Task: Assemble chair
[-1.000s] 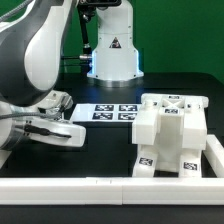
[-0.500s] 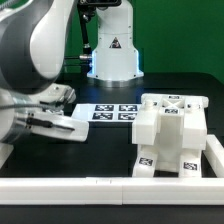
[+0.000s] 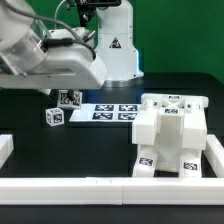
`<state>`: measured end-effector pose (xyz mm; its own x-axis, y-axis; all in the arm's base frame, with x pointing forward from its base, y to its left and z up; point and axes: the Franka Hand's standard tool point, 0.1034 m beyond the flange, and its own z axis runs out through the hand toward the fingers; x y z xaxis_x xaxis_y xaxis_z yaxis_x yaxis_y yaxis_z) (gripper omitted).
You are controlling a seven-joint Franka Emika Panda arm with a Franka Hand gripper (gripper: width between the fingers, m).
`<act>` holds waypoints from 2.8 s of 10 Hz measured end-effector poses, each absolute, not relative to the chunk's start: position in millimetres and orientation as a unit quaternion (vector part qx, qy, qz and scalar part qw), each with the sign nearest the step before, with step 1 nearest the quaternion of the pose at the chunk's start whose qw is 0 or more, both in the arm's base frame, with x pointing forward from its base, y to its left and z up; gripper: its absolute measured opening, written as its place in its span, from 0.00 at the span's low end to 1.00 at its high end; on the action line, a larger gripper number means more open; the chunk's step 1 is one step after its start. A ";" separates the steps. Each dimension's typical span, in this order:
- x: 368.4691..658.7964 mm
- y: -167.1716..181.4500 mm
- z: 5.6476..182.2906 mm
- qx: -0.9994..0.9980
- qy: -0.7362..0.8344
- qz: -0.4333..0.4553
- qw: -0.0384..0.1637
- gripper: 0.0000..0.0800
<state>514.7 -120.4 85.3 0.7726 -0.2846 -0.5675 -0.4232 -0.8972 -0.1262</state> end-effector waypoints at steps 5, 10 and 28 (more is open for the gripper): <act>542.8 -72.1 128.0 -0.975 0.184 0.104 0.065 0.34; 552.9 26.5 161.1 -0.985 0.166 -0.041 0.019 0.34; 588.2 87.4 154.3 -0.987 0.022 -0.159 -0.029 0.34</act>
Offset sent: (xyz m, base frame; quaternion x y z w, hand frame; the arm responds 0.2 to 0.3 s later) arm 0.0024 0.0501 0.0565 -0.0997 0.1540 -0.0299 0.9826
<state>588.2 87.4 154.3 0.9486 -0.0334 0.3147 -0.0520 -0.9973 0.0509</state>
